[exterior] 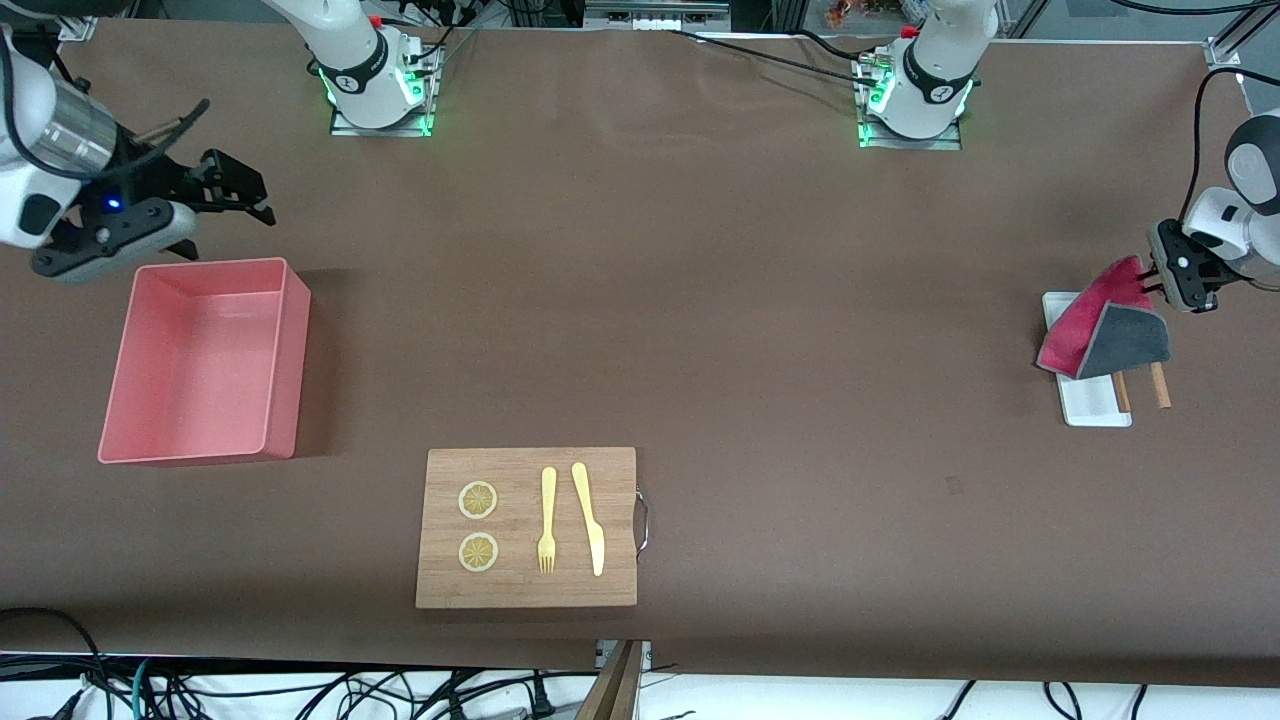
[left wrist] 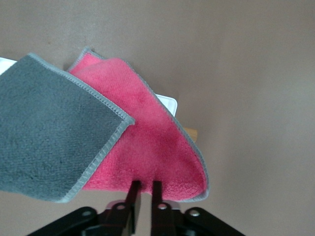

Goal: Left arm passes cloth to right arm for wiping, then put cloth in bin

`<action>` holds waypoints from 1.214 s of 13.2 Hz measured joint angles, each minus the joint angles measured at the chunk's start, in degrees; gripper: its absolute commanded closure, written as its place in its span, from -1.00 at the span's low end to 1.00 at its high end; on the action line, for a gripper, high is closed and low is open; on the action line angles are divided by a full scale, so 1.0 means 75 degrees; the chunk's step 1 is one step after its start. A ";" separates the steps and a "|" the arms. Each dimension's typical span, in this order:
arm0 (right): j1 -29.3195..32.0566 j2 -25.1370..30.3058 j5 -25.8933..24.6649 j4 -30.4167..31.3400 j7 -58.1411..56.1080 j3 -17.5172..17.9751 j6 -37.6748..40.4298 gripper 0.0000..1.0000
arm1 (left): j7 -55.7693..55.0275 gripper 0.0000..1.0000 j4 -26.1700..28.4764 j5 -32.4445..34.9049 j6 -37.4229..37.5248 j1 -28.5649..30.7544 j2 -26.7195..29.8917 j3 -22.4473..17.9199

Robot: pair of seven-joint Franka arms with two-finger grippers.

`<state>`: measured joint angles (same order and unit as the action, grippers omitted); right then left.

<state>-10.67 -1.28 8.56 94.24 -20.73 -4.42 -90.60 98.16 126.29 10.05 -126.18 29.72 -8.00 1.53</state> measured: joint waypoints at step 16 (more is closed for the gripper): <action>0.0708 -0.1689 0.3505 0.0441 -0.7677 -0.0116 -0.0356 -1.00 | 0.0068 1.00 -0.0397 0.0000 0.0369 -0.0163 0.0117 0.0027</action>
<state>-5.37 -13.94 34.85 97.55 -78.31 -5.29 -93.27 98.67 123.31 10.05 -123.41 28.50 -7.12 1.73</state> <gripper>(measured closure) 0.000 0.991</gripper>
